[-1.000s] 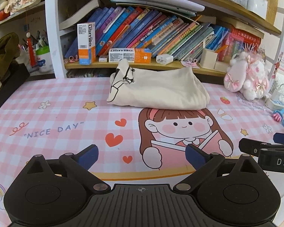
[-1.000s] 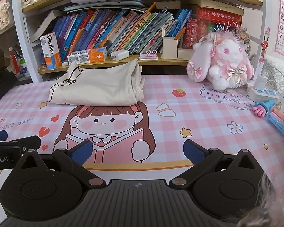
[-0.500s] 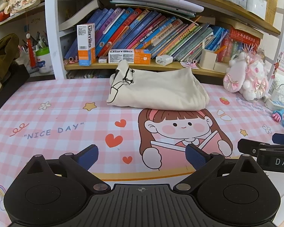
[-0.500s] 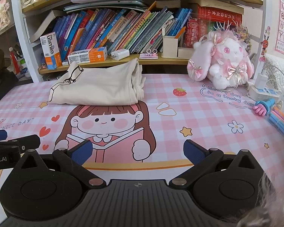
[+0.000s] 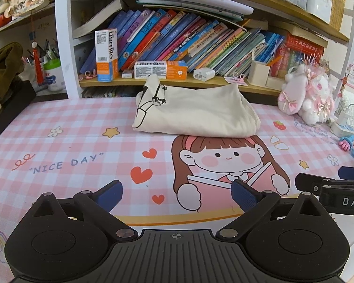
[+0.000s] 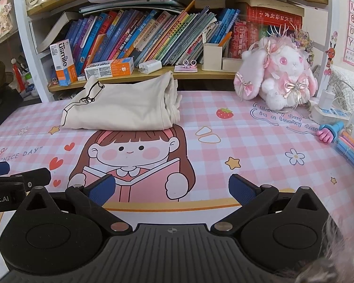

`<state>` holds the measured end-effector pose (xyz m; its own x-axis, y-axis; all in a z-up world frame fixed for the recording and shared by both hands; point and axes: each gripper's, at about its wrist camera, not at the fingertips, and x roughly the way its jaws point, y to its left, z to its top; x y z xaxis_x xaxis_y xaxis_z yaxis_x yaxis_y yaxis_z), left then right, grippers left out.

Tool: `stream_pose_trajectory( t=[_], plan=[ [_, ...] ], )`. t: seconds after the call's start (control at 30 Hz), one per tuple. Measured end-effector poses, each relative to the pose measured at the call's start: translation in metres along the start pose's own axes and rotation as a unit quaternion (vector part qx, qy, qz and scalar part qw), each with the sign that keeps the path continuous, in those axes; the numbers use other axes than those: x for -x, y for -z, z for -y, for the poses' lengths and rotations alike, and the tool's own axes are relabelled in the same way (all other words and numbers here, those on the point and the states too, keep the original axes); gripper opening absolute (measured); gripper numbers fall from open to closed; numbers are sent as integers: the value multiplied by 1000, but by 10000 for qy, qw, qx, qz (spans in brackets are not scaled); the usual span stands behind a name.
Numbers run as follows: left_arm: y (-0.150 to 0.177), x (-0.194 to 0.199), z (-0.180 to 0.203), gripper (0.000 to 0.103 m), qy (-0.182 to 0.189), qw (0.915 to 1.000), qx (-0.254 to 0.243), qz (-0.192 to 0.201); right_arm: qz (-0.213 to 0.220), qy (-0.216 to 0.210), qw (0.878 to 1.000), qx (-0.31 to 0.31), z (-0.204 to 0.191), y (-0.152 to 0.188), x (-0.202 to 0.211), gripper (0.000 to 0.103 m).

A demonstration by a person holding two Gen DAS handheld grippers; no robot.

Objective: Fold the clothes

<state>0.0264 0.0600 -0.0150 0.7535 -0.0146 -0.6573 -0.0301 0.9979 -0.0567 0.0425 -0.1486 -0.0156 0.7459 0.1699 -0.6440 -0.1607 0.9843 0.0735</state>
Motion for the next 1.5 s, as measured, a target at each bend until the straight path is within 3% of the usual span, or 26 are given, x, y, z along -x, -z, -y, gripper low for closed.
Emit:
stream_pose_trajectory(
  t=[1.5],
  plan=[
    [5,-4,3,103,-16,9999,-15,-132,-90,-21,9999,-108,0,4,-4,103]
  ],
)
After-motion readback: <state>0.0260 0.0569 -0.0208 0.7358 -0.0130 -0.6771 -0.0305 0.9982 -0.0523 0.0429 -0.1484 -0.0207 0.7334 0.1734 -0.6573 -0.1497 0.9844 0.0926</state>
